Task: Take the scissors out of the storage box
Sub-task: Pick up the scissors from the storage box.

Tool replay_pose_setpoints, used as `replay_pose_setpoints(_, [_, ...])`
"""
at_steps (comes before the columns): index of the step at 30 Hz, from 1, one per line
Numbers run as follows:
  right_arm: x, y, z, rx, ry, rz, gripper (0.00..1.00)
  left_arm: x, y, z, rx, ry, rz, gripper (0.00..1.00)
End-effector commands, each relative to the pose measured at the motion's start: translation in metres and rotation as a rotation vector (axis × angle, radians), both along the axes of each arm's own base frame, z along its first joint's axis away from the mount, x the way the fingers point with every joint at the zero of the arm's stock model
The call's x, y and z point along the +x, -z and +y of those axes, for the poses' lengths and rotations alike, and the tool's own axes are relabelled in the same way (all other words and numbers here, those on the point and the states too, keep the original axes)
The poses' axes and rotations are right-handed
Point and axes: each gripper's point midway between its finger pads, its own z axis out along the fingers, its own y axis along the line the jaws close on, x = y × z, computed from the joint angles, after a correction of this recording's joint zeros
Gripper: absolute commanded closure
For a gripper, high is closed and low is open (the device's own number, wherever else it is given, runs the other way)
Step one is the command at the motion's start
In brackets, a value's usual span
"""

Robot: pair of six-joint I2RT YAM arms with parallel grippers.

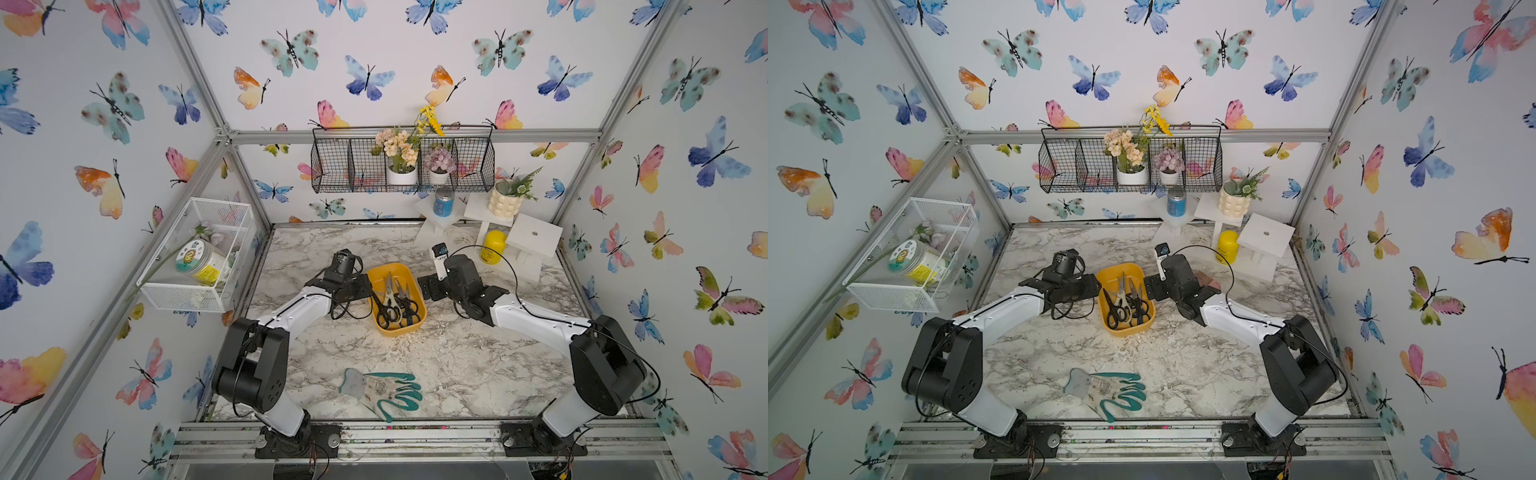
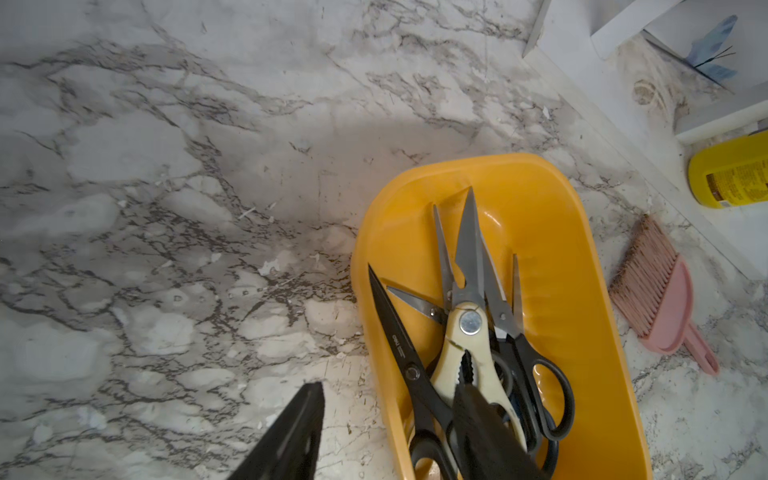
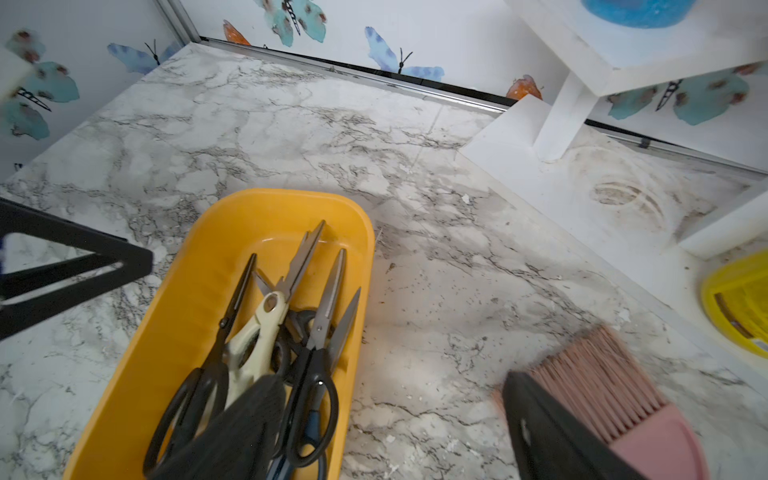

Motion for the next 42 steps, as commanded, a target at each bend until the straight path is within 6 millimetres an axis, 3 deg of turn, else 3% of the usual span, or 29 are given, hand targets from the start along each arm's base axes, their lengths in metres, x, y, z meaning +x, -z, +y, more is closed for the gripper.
replay_pose_setpoints(1, [-0.005,0.009,0.011,0.012,-0.028,0.06,0.13,0.004,-0.003,-0.006,0.022,-0.011,-0.005,0.47])
replay_pose_setpoints(14, [-0.013,0.014,0.032,0.034,-0.091,0.108,0.18,-0.007,0.039,0.01,0.116,-0.087,0.12,0.65])
replay_pose_setpoints(21, [-0.025,0.025,0.059,0.027,-0.182,0.172,0.29,0.005,0.037,0.014,0.14,-0.128,0.112,0.97])
replay_pose_setpoints(25, [-0.028,0.027,0.085,0.015,-0.236,0.192,0.35,0.01,0.028,0.02,0.169,-0.153,0.091,0.98])
replay_pose_setpoints(29, [-0.032,0.044,0.11,-0.017,-0.27,0.268,0.46,0.009,0.03,0.025,0.176,-0.186,0.1,1.0])
replay_pose_setpoints(32, [-0.037,0.057,0.121,-0.018,-0.281,0.33,0.47,0.01,0.029,0.033,0.176,-0.241,0.095,1.0])
replay_pose_setpoints(36, [-0.047,0.07,0.13,-0.043,-0.298,0.392,0.47,0.013,0.019,0.039,0.175,-0.294,0.064,1.0])
replay_pose_setpoints(42, [-0.057,0.085,0.13,-0.055,-0.281,0.462,0.48,0.018,0.013,0.04,0.148,-0.329,0.052,1.0])
